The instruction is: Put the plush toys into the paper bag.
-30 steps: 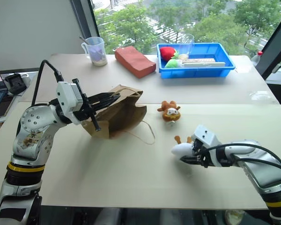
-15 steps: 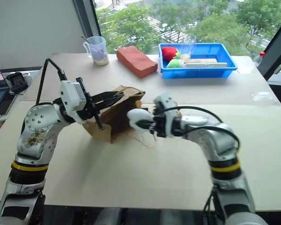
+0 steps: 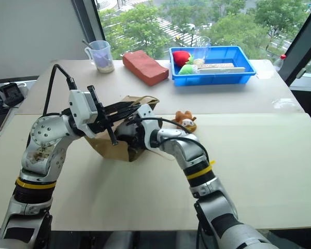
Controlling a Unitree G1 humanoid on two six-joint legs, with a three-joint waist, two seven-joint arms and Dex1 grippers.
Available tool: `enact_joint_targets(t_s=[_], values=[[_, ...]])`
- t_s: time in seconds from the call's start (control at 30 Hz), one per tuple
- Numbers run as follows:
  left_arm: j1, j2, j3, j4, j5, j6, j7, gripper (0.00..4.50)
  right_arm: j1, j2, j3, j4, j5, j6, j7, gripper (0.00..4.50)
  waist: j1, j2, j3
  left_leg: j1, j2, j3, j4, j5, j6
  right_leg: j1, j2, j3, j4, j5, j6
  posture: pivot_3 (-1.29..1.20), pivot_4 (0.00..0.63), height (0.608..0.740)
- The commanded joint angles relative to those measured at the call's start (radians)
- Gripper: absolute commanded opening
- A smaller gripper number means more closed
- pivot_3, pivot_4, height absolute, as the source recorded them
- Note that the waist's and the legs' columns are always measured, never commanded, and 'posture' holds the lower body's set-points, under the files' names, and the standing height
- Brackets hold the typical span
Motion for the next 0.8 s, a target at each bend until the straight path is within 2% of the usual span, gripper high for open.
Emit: enact_joint_targets(t_s=[0.03, 0.33, 0.5, 0.63, 0.8], values=[[0.007, 0.006, 0.023, -0.04, -0.012, -0.011, 0.009, 0.0, 0.029, -0.042, -0.038, -0.135, 0.018, -0.006, 0.022, 4.47, 0.001, 0.0, 0.0, 0.0, 0.0, 0.0, 0.0, 0.0, 0.0, 0.0, 0.0, 0.0, 0.0, 0.0, 0.0, 0.0, 0.15, 0.74], [0.018, 0.008, 0.026, -0.039, -0.015, -0.016, 0.012, 0.0, 0.127, -0.205, -0.119, -0.263, -0.027, -0.075, 0.015, 4.47, 0.003, 0.0, 0.0, 0.0, 0.0, 0.0, 0.0, 0.0, 0.0, 0.0, 0.0, 0.0, 0.0, 0.0, 0.0, 0.0, 0.15, 0.74], [0.017, 0.012, 0.031, -0.031, -0.012, -0.021, 0.011, 0.0, 0.152, -0.324, -0.174, -0.176, -0.124, -0.198, -0.026, 4.47, 0.005, 0.0, 0.0, 0.0, 0.0, 0.0, 0.0, 0.0, 0.0, 0.001, 0.0, 0.0, -0.001, 0.0, 0.0, 0.0, 0.15, 0.74], [0.015, 0.017, 0.032, -0.034, -0.012, -0.018, 0.01, 0.0, 0.125, -0.341, -0.16, -0.019, -0.2, -0.251, -0.061, 4.47, 0.001, 0.0, 0.0, 0.0, 0.0, 0.001, 0.0, 0.0, 0.0, 0.001, 0.0, 0.0, -0.001, 0.0, 0.0, 0.0, 0.15, 0.74], [0.004, 0.023, 0.035, -0.026, -0.008, -0.02, 0.012, 0.0, 0.105, -0.292, -0.175, 0.086, -0.183, -0.214, -0.045, 4.47, -0.003, 0.0, 0.0, 0.001, 0.0, 0.001, -0.001, 0.0, 0.0, 0.001, 0.0, 0.001, -0.001, 0.0, 0.0, 0.0, 0.15, 0.74]])
